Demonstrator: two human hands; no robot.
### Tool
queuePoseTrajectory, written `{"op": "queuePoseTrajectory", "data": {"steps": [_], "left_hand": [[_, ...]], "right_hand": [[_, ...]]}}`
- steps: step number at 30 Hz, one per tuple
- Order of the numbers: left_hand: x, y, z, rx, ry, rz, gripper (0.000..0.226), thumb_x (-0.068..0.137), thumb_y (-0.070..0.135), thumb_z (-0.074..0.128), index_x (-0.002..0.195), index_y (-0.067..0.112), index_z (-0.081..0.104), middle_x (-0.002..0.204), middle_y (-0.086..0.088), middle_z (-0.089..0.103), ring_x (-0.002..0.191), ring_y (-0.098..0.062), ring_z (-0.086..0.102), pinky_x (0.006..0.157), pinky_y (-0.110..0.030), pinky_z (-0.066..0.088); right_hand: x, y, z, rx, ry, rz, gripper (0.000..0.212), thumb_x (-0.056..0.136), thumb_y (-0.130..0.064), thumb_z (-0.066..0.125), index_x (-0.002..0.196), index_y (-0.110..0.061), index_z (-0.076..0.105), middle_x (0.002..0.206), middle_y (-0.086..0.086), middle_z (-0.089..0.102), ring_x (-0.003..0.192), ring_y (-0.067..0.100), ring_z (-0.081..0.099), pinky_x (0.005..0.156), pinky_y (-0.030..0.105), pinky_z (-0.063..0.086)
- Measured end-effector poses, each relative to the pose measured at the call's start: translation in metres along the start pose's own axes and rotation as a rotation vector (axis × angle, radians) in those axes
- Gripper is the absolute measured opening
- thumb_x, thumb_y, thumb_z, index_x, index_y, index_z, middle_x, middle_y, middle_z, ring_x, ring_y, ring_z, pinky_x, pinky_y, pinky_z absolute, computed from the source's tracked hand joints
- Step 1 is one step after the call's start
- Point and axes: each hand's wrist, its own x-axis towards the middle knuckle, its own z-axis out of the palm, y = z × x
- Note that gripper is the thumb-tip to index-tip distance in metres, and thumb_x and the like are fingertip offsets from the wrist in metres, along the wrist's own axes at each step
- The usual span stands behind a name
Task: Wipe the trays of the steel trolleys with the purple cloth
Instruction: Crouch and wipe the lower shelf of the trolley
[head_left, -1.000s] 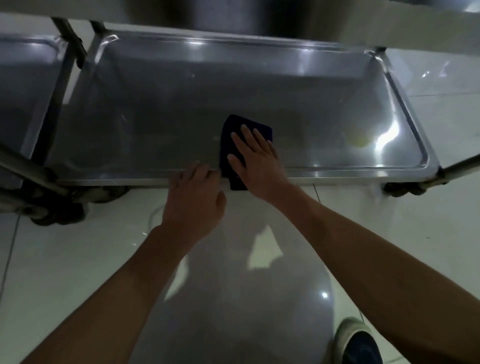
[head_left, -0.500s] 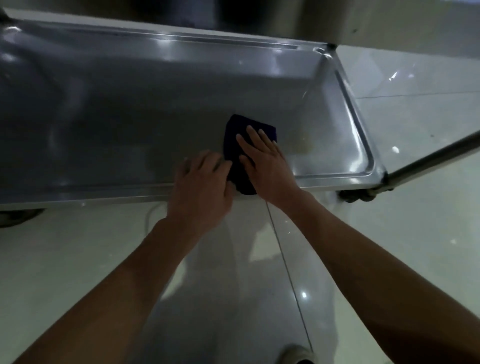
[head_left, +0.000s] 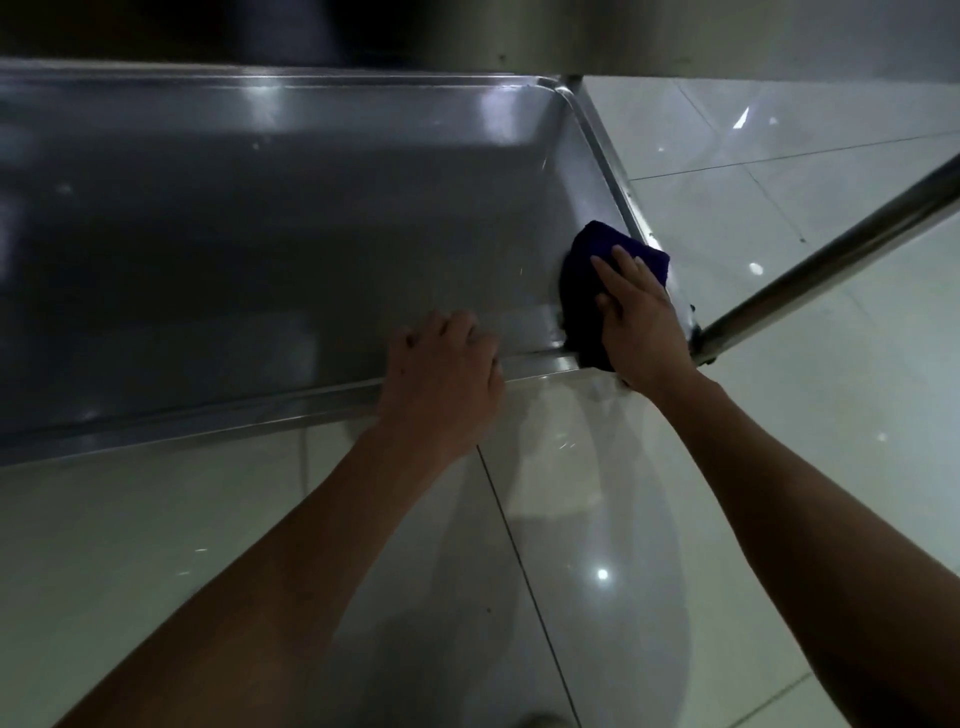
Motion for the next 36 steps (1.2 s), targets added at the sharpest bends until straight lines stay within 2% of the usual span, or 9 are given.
{"op": "queuePoseTrajectory", "data": {"steps": [5,9,14,18,21,23,27,32,36], "left_hand": [[-0.004,-0.015,-0.004,-0.081,0.009,0.064,0.036,0.096,0.041,0.044,0.125,0.028,0.06,0.134,0.004,0.053,0.123,-0.021,0.048,0.099,-0.043,0.041],[-0.027,-0.053,-0.022,-0.126,0.109,-0.019,0.04,0.091,0.033,0.054,0.129,0.023,0.062,0.134,-0.002,0.057,0.124,-0.028,0.053,0.097,-0.047,0.048],[-0.058,-0.129,-0.051,-0.007,0.116,-0.226,0.03,0.089,0.027,0.059,0.117,0.02,0.068,0.124,-0.005,0.063,0.113,-0.033,0.057,0.093,-0.048,0.047],[-0.084,-0.173,-0.061,0.031,0.085,-0.366,0.024,0.091,0.027,0.06,0.111,0.019,0.07,0.122,-0.006,0.063,0.114,-0.033,0.054,0.094,-0.046,0.045],[-0.103,-0.187,-0.056,-0.023,0.097,-0.344,0.026,0.091,0.024,0.061,0.114,0.015,0.071,0.127,-0.01,0.062,0.116,-0.035,0.055,0.093,-0.048,0.047],[-0.109,-0.189,-0.055,-0.045,0.091,-0.315,0.037,0.092,0.029,0.051,0.119,0.014,0.071,0.132,-0.01,0.061,0.117,-0.035,0.057,0.093,-0.049,0.048],[-0.107,-0.182,-0.057,0.004,0.071,-0.313,0.046,0.09,0.031,0.039,0.12,0.013,0.068,0.131,-0.008,0.06,0.116,-0.033,0.054,0.091,-0.045,0.044],[-0.097,-0.162,-0.051,0.045,0.069,-0.324,0.032,0.094,0.025,0.05,0.118,0.012,0.065,0.126,-0.007,0.059,0.115,-0.031,0.052,0.088,-0.044,0.039],[-0.074,-0.138,-0.047,0.04,0.05,-0.269,0.032,0.096,0.028,0.05,0.121,0.013,0.064,0.127,-0.006,0.058,0.116,-0.03,0.051,0.092,-0.045,0.04]], "right_hand": [[0.002,-0.009,0.003,-0.023,0.007,0.005,0.046,0.106,-0.022,0.038,0.152,-0.024,0.038,0.163,0.005,0.025,0.152,0.028,0.015,0.123,0.049,0.014],[0.004,-0.041,0.019,-0.05,-0.033,-0.043,0.047,0.106,-0.027,0.036,0.154,-0.025,0.033,0.164,0.006,0.021,0.152,0.029,0.012,0.123,0.049,0.011],[0.011,-0.121,0.06,-0.052,-0.112,-0.128,0.052,0.106,-0.036,0.033,0.156,-0.032,0.022,0.167,0.0,0.009,0.153,0.024,0.001,0.123,0.046,0.001],[0.012,-0.199,0.096,-0.068,-0.208,-0.284,0.055,0.106,-0.042,0.025,0.158,-0.032,0.013,0.167,-0.001,0.0,0.153,0.025,-0.005,0.121,0.048,-0.003],[0.007,-0.25,0.118,-0.085,-0.272,-0.416,0.056,0.105,-0.045,0.022,0.158,-0.032,0.009,0.167,-0.001,-0.005,0.153,0.025,-0.009,0.121,0.049,-0.004],[0.004,-0.269,0.125,-0.091,-0.292,-0.474,0.058,0.104,-0.048,0.021,0.158,-0.032,0.008,0.167,-0.001,-0.005,0.153,0.025,-0.009,0.121,0.049,-0.004],[0.002,-0.271,0.127,-0.073,-0.283,-0.503,0.06,0.103,-0.052,0.022,0.158,-0.031,0.01,0.167,-0.001,-0.004,0.153,0.025,-0.007,0.121,0.047,-0.004],[0.006,-0.252,0.12,-0.076,-0.249,-0.511,0.058,0.105,-0.046,0.021,0.159,-0.028,0.009,0.167,-0.001,-0.003,0.153,0.025,-0.006,0.121,0.045,-0.003],[0.014,-0.215,0.105,-0.068,-0.232,-0.451,0.057,0.106,-0.045,0.021,0.159,-0.029,0.008,0.167,-0.002,-0.004,0.153,0.024,-0.006,0.121,0.045,-0.002]]}}
